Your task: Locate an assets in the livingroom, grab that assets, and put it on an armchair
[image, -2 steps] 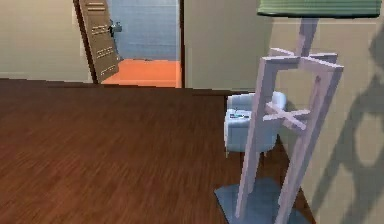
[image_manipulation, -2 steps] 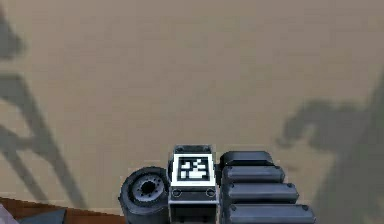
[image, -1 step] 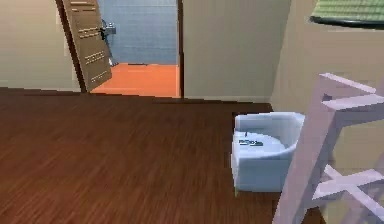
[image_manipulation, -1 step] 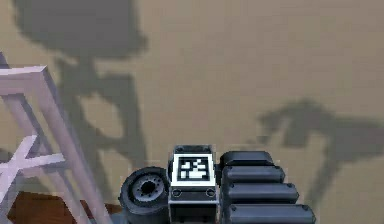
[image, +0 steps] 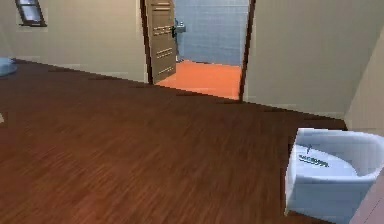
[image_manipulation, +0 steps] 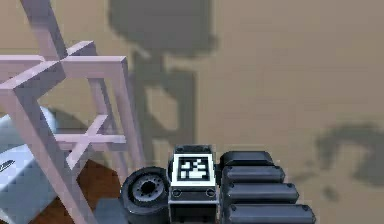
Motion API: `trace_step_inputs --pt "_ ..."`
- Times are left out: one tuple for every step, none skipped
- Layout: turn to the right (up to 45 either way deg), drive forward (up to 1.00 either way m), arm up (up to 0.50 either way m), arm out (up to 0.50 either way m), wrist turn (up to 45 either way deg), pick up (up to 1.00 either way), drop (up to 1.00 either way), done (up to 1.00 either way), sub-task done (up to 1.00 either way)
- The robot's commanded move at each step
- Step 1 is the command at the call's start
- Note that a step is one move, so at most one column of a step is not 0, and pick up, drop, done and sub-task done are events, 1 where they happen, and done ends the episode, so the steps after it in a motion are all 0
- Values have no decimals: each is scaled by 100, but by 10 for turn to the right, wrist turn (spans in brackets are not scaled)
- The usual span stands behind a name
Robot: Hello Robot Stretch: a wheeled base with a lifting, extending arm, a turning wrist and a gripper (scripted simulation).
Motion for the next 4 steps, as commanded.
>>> trace_step_inputs --pt "0 55 0 0 0 0 0 0 0" --pt "150 0 0 0 0 0 0 0 0" --pt "0 100 0 0 0 0 0 0 0" --pt "0 5 0 0 0 0 0 0 0"
